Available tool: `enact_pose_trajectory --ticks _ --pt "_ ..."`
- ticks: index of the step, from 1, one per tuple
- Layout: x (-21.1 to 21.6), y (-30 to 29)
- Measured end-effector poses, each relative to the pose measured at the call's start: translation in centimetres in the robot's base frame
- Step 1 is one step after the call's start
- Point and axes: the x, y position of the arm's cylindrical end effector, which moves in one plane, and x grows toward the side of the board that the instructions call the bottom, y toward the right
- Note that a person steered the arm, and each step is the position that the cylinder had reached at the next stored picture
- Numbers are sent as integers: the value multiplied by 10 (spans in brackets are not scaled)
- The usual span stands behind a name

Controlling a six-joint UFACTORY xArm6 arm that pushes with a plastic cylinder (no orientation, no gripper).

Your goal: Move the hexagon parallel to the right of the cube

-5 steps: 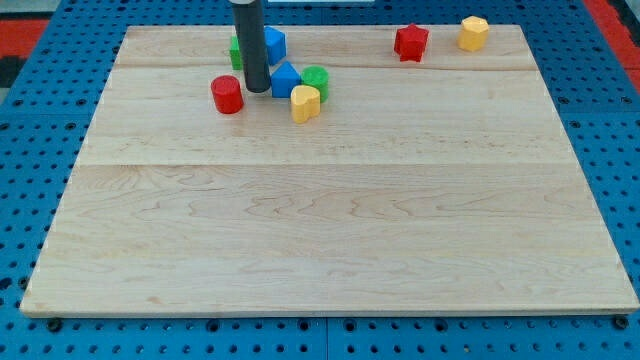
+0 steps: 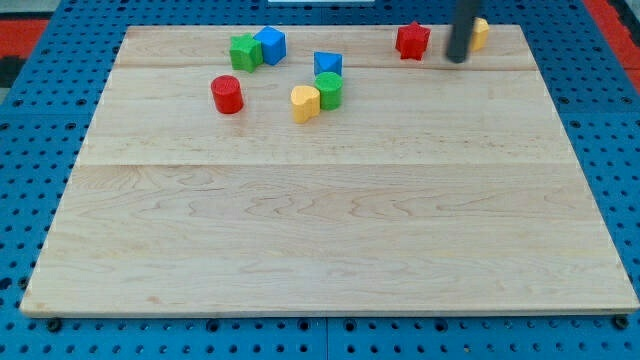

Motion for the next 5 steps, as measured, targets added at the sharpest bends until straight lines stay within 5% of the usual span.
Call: enact_pose_trajectory --ticks 1,4,5 --pt "-57 67" --pt "-9 -35" --pt "-32 11"
